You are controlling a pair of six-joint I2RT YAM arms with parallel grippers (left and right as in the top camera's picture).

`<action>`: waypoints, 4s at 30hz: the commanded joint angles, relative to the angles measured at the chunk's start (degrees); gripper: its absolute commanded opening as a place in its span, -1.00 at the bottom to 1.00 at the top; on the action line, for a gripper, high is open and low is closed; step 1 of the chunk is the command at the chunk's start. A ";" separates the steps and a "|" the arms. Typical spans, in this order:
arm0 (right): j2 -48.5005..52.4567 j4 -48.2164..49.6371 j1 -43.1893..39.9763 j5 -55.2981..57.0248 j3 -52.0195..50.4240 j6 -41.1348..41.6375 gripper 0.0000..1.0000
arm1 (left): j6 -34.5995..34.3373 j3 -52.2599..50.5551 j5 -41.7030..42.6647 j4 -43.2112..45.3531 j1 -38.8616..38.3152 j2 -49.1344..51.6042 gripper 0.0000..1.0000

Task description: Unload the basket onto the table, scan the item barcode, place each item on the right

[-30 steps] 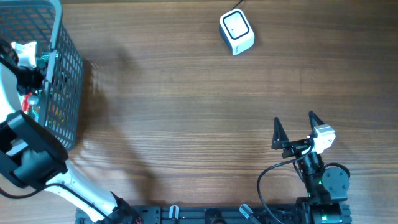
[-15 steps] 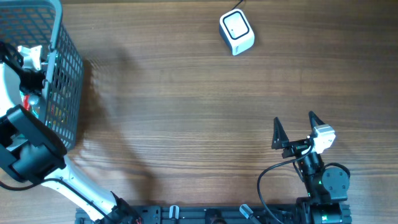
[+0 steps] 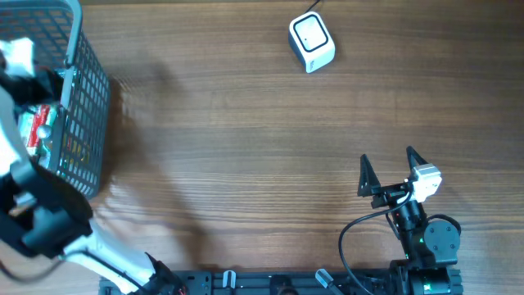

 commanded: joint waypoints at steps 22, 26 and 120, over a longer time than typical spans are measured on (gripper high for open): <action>-0.11 0.20 -0.17 0.44 -0.04 -0.31 0.99 | -26.08 4.98 -8.59 -12.98 -32.48 -30.25 0.06; -0.11 0.17 -0.17 0.44 -0.04 -0.31 0.99 | -28.11 2.86 -8.63 -20.94 -41.90 -26.69 0.01; -0.11 0.20 -0.17 0.44 -0.04 -0.28 0.99 | -51.80 -16.37 -22.29 -20.83 -38.42 -12.48 0.90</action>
